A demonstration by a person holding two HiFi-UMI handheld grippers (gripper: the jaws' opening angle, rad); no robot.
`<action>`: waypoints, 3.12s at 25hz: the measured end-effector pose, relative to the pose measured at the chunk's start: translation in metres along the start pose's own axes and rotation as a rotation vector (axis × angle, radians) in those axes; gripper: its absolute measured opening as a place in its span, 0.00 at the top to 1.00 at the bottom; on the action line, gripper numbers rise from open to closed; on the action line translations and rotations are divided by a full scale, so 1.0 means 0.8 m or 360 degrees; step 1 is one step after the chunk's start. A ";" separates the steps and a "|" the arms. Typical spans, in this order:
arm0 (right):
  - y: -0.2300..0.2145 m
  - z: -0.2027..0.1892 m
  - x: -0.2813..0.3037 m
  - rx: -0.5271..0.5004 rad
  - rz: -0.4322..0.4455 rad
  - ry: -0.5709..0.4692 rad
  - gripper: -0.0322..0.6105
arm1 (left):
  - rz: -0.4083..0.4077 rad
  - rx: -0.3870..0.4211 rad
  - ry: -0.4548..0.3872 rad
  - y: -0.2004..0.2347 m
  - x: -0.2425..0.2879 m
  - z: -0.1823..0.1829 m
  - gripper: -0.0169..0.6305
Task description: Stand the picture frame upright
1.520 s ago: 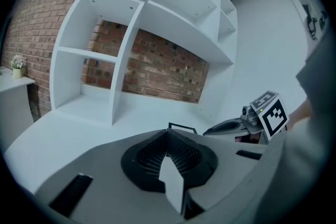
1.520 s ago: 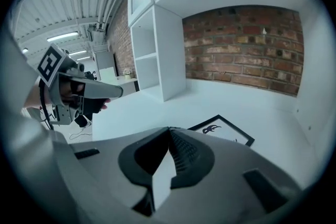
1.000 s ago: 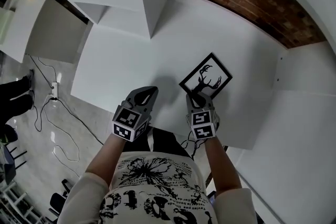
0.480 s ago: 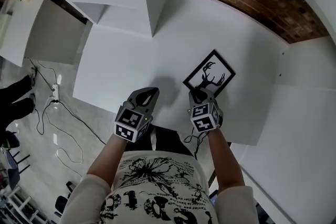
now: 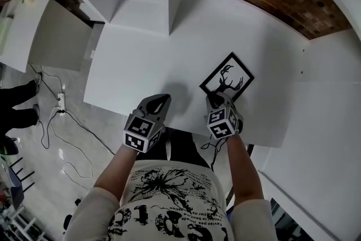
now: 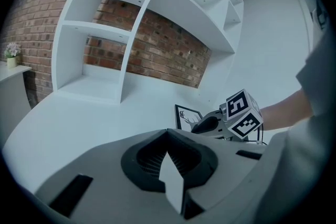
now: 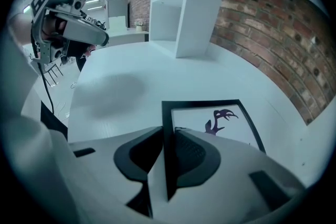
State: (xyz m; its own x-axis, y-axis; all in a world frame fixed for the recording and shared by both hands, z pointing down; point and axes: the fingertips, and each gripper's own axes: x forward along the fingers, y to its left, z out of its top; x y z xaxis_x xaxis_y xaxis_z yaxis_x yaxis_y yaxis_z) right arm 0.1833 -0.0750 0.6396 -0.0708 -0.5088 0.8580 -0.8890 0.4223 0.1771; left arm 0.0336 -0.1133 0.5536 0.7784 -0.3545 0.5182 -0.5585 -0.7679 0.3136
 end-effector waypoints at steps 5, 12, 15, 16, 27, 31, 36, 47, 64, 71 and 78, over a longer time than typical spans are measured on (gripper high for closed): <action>0.029 -0.009 -0.012 -0.0049 0.0042 0.0010 0.83 | -0.0027 0.0020 0.0016 -0.004 -0.024 -0.015 0.96; 0.080 -0.022 -0.027 -0.0127 0.0100 0.0023 0.83 | -0.0059 0.0098 0.0010 -0.015 -0.057 -0.030 0.96; 0.100 -0.026 -0.034 -0.0147 0.0101 0.0016 0.83 | -0.0081 0.0117 0.0015 -0.020 -0.068 -0.039 0.96; 0.107 -0.027 -0.036 -0.0150 0.0100 0.0012 0.83 | -0.0087 0.0120 0.0021 -0.021 -0.071 -0.043 0.96; 0.149 -0.041 -0.050 -0.0213 0.0141 0.0012 0.84 | -0.0099 0.0105 0.0072 -0.034 -0.096 -0.080 0.96; 0.157 -0.043 -0.056 -0.0268 0.0179 -0.0008 0.84 | -0.0067 0.0063 0.0065 -0.042 -0.100 -0.087 0.96; 0.171 -0.052 -0.066 -0.0359 0.0242 -0.0046 0.84 | -0.0033 0.0012 0.0075 -0.058 -0.102 -0.107 0.96; 0.202 -0.081 -0.090 -0.0544 0.0371 -0.0125 0.84 | 0.0017 -0.0095 0.0125 -0.097 -0.097 -0.161 0.96; 0.235 -0.121 -0.121 -0.0889 0.0529 -0.0148 0.84 | -0.0182 -0.0278 0.0118 -0.126 -0.058 -0.197 0.96; 0.255 -0.128 -0.132 -0.0914 0.0576 -0.0150 0.84 | -0.0412 -0.0801 0.0069 -0.136 -0.038 -0.210 0.96; 0.281 -0.145 -0.143 -0.0976 0.0630 -0.0146 0.84 | -0.0591 -0.1146 0.0024 -0.142 -0.028 -0.215 0.67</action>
State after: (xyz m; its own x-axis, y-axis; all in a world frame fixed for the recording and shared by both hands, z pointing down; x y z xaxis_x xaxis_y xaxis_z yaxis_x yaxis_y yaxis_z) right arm 0.0443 0.1656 0.6371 -0.3956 -0.2808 0.8745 -0.3782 0.9175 0.1235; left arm 0.0301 0.0736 0.6436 0.9482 -0.1328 0.2885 -0.3159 -0.3007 0.8999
